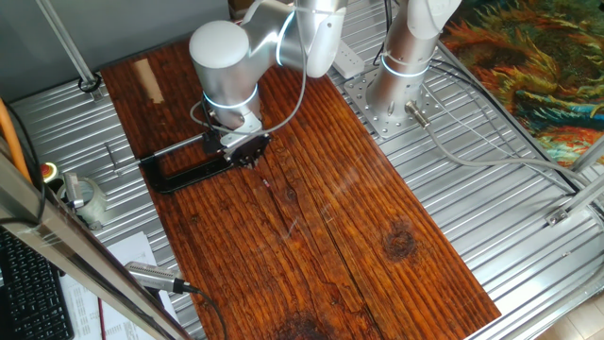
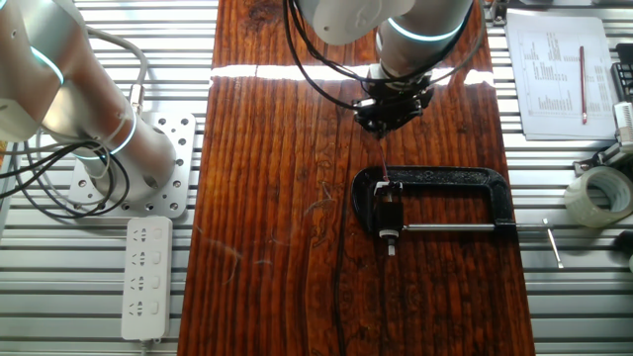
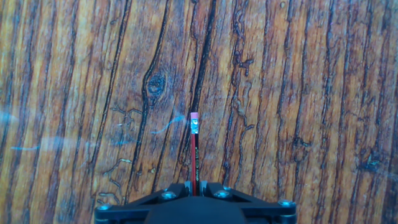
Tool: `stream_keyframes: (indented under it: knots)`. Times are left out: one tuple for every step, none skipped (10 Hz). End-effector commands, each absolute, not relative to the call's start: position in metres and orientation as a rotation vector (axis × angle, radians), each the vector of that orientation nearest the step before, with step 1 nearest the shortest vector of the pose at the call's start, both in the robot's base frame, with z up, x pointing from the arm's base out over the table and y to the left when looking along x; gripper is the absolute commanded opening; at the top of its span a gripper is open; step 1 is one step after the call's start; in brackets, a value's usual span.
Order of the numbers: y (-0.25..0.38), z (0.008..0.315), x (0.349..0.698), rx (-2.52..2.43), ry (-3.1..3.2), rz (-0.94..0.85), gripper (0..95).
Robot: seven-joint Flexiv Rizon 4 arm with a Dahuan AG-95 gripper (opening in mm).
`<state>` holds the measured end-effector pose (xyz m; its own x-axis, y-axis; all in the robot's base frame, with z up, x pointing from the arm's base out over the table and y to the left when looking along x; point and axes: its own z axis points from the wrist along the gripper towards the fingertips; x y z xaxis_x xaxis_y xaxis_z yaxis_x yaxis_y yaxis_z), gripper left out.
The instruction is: Insert the pencil into the pencil sharpener
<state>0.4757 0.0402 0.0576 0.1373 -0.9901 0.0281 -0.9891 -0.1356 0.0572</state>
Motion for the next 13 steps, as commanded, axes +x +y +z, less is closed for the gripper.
stream_keyframes:
  knots:
    - [0.039, 0.058, 0.476, 2.322, -2.023, -0.025, 0.0]
    - [0.038, 0.058, 0.475, 2.322, -2.023, -0.025, 0.0]
    - [0.037, 0.058, 0.475, 2.322, -2.023, -0.025, 0.0]
    - [0.036, 0.058, 0.475, 2.321, -2.024, -0.024, 0.0]
    - [0.035, 0.057, 0.475, 2.321, -2.024, -0.024, 0.0]
    - [0.034, 0.057, 0.475, 2.320, -2.024, -0.024, 0.0]
    - [0.032, 0.057, 0.475, 2.320, -2.023, -0.023, 0.0]
    - [0.030, 0.057, 0.474, 2.322, -2.021, -0.023, 0.0]
    - [0.028, 0.056, 0.474, 2.323, -2.021, -0.024, 0.0]
    - [0.027, 0.056, 0.474, 2.323, -2.020, -0.025, 0.0]
    - [0.026, 0.056, 0.474, 2.323, -2.021, -0.025, 0.0]
    - [0.025, 0.056, 0.474, 2.323, -2.021, -0.025, 0.0]
    - [0.023, 0.057, 0.473, 2.323, -2.020, -0.024, 0.0]
